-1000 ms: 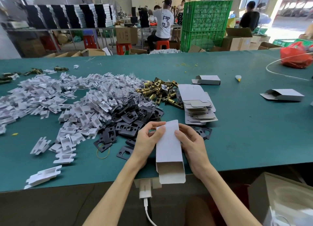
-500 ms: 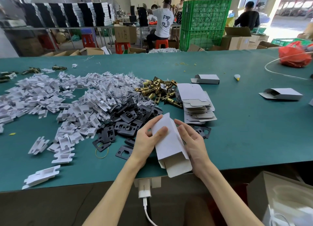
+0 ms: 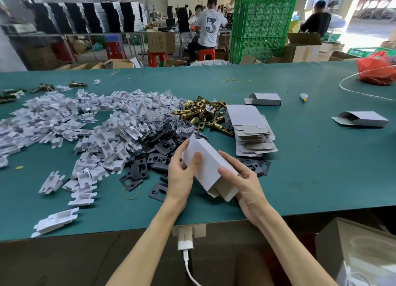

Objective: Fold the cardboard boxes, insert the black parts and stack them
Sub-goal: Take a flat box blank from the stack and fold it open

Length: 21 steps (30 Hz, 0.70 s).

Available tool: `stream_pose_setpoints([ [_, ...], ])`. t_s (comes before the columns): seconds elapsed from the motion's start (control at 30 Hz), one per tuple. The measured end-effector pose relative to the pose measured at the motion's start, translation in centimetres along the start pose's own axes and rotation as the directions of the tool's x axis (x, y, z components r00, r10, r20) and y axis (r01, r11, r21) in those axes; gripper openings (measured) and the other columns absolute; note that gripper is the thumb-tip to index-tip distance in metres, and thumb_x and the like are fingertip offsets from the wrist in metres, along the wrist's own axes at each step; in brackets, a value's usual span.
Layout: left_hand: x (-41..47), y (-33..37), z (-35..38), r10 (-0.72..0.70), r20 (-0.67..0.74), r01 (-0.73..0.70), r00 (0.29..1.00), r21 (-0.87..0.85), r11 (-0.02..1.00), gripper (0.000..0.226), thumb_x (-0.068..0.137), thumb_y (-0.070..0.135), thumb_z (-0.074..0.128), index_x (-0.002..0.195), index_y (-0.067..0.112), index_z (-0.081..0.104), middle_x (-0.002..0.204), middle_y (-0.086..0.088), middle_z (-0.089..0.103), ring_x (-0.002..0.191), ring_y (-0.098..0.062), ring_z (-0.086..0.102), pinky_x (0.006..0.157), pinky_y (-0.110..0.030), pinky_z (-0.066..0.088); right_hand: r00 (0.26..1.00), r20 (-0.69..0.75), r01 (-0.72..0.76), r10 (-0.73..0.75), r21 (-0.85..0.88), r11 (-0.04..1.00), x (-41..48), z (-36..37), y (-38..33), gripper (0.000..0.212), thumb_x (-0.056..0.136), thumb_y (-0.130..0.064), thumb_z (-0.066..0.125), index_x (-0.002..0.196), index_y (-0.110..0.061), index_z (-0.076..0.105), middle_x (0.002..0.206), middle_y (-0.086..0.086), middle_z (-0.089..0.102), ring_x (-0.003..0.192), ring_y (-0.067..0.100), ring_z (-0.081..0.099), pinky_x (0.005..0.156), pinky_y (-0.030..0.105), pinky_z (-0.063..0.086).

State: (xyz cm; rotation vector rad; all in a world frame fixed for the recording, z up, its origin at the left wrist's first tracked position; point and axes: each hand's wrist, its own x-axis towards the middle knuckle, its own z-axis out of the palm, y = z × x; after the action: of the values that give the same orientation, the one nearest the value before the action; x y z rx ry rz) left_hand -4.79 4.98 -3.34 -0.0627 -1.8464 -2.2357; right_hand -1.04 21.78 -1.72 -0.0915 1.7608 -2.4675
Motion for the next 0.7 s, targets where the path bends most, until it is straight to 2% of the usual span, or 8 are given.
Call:
stream_pose_setpoints([
  [0.03, 0.0, 0.0, 0.0, 0.0, 0.014, 0.0, 1.0, 0.002, 1.0, 0.05, 0.089, 0.049, 0.076, 0.135, 0.036, 0.061, 0.13, 0.017, 0.067, 0.115, -0.008, 0.069, 0.084, -0.025, 0.059, 1.0, 0.005, -0.006, 0.006, 0.019, 1.0, 0.0, -0.1, 0.0, 0.055, 0.075, -0.033, 0.085, 0.127, -0.033, 0.07, 0.126, 0.001, 0.071, 0.104, 0.017, 0.068, 0.084, 0.03, 0.056],
  [0.1, 0.2, -0.2, -0.2, 0.011, 0.009, -0.012, 1.0, 0.063, 0.998, 0.05, 0.083, 0.063, 0.075, 0.127, 0.044, 0.061, 0.143, 0.008, 0.059, 0.129, -0.013, 0.061, 0.1, -0.032, 0.055, 1.0, 0.024, -0.015, 0.014, 0.034, 0.999, 0.0, -0.2, -0.1, 0.054, 0.077, -0.026, 0.083, 0.129, -0.031, 0.07, 0.126, 0.003, 0.071, 0.104, 0.018, 0.068, 0.09, 0.033, 0.056],
  [0.17, 0.2, -0.2, -0.2, 0.029, 0.005, -0.029, 1.0, 0.122, 0.992, 0.063, 0.074, 0.078, 0.072, 0.126, 0.044, 0.062, 0.148, 0.006, 0.054, 0.136, -0.013, 0.053, 0.109, -0.033, 0.048, 0.999, 0.038, -0.03, 0.028, 0.053, 0.998, 0.0, -0.3, -0.1, 0.054, 0.077, -0.024, 0.082, 0.129, -0.03, 0.07, 0.126, 0.004, 0.071, 0.102, 0.017, 0.068, 0.088, 0.033, 0.057],
  [0.23, 0.1, -0.4, -0.2, 0.044, 0.012, -0.046, 0.999, 0.131, 0.99, 0.075, 0.073, 0.081, 0.071, 0.131, 0.032, 0.066, 0.133, 0.009, 0.066, 0.126, -0.01, 0.058, 0.097, -0.022, 0.051, 0.998, 0.034, -0.046, 0.044, 0.066, 0.997, 0.0, -0.4, -0.2, 0.054, 0.076, -0.023, 0.082, 0.128, -0.031, 0.07, 0.126, 0.003, 0.071, 0.099, 0.017, 0.068, 0.083, 0.032, 0.058],
  [0.33, 0.2, -0.4, -0.3, 0.049, -0.005, -0.048, 0.999, 0.111, 0.993, 0.057, 0.081, 0.067, 0.073, 0.125, 0.031, 0.069, 0.118, 0.015, 0.071, 0.114, -0.006, 0.062, 0.086, -0.017, 0.05, 0.998, 0.016, -0.062, 0.062, 0.048, 0.997, 0.0, -0.5, -0.2, 0.053, 0.075, -0.028, 0.082, 0.126, -0.032, 0.071, 0.124, 0.002, 0.072, 0.097, 0.017, 0.067, 0.079, 0.032, 0.056],
  [0.5, 0.1, -0.5, -0.4, -0.001, -0.054, 0.005, 0.999, 0.077, 0.997, 0.054, 0.083, 0.06, 0.075, 0.128, 0.03, 0.068, 0.119, 0.011, 0.072, 0.105, -0.002, 0.065, 0.083, -0.02, 0.052, 0.998, -0.045, -0.051, 0.053, 0.057, 0.997, 0.2, -0.5, -0.1, 0.05, 0.074, -0.037, 0.083, 0.121, -0.027, 0.073, 0.116, 0.005, 0.073, 0.091, 0.016, 0.067, 0.074, 0.033, 0.055],
  [0.63, 0.3, -0.4, -0.5, -0.032, -0.138, 0.035, 0.99, 0.015, 0.999, 0.051, 0.085, 0.051, 0.077, 0.128, 0.025, 0.07, 0.118, 0.007, 0.073, 0.1, -0.005, 0.064, 0.082, -0.023, 0.052, 0.998, -0.064, -0.012, 0.014, 0.029, 1.0, 0.5, -0.4, 0.6, 0.058, 0.065, -0.027, 0.094, 0.117, -0.018, 0.072, 0.114, 0.012, 0.073, 0.1, 0.025, 0.068, 0.085, 0.04, 0.055],
  [0.7, 0.3, -0.4, -0.6, -0.034, -0.14, 0.034, 0.99, -0.005, 0.999, 0.052, 0.084, 0.047, 0.077, 0.13, 0.025, 0.069, 0.121, 0.007, 0.073, 0.104, -0.005, 0.064, 0.085, -0.024, 0.053, 0.996, -0.091, 0.002, -0.001, 0.007, 1.0, 0.5, -0.3, 0.9, 0.059, 0.062, -0.031, 0.092, 0.116, -0.019, 0.071, 0.114, 0.014, 0.073, 0.104, 0.028, 0.068, 0.087, 0.041, 0.056],
])
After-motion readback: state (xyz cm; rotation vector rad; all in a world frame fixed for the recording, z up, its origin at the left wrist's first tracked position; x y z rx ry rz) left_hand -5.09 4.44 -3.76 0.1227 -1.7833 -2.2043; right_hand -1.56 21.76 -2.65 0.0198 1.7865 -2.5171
